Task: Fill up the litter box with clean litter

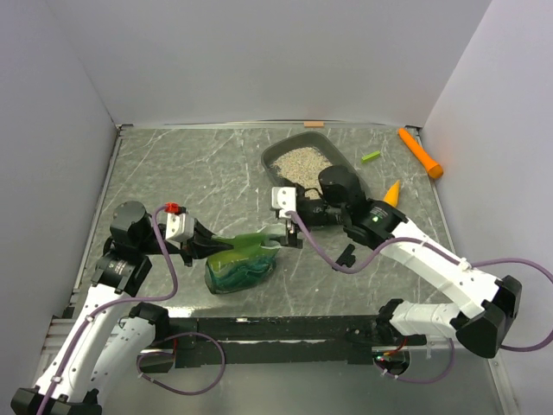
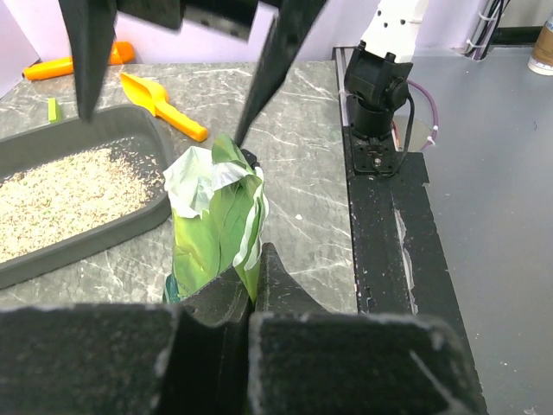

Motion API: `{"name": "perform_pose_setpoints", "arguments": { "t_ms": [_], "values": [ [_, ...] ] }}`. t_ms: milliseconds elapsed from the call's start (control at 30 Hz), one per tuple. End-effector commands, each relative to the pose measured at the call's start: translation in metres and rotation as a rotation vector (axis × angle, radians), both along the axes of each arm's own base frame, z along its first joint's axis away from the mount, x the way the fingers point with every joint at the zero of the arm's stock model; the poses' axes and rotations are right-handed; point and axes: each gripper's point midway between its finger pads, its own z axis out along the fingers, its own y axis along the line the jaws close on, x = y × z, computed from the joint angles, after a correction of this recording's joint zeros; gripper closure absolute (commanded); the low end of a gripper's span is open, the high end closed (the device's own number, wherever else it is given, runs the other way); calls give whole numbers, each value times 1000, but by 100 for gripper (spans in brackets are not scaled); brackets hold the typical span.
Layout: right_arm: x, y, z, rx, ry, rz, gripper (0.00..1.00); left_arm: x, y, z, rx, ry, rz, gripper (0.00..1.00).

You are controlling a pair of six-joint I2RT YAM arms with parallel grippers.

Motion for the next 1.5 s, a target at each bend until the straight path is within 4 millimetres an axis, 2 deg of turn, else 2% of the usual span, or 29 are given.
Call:
{"name": "perform_pose_setpoints", "arguments": {
  "t_ms": [0,133,167,200,333,633,967,1033,1100,1167,1233,1267,1333,1367,1400,1467],
  "values": [
    [7,2,50,103,-70,-40,0,-7,-1,28,-39,-149,-45,99],
    [-10,10,60,103,-17,63,0,-6,-2,26,-37,-140,-48,99],
    [-23,12,68,113,1,136,0,-6,-1,26,-37,-137,-45,99],
    [-28,14,70,115,14,162,0,-5,-2,25,-35,-131,-48,99],
    [-32,25,77,119,70,223,0,-3,-2,24,-33,-126,-43,99],
    [-58,38,59,54,126,348,0,-1,-3,23,-32,-123,-46,99],
    [-59,66,41,33,183,388,0,-1,-3,23,-34,-124,-45,99],
    [-60,73,43,39,183,398,1,-1,-2,24,-35,-125,-40,99],
    [-61,81,42,37,187,409,4,1,-2,23,-34,-121,-31,99],
    [-62,87,36,23,206,416,13,1,-2,23,-34,-123,-28,99],
    [-63,91,40,18,206,428,20,2,-2,24,-35,-129,-19,99],
    [-63,92,32,-10,235,431,35,2,-2,24,-35,-132,-17,99],
    [-60,95,33,-23,234,428,58,2,-1,26,-37,-139,-6,99],
    [-59,96,26,-43,253,421,77,3,-1,26,-37,-144,6,99],
    [-57,97,25,-52,248,407,79,4,-1,27,-37,-147,12,99],
    [-54,96,19,-71,253,390,78,5,0,29,-40,-159,29,99]
  ]
}}
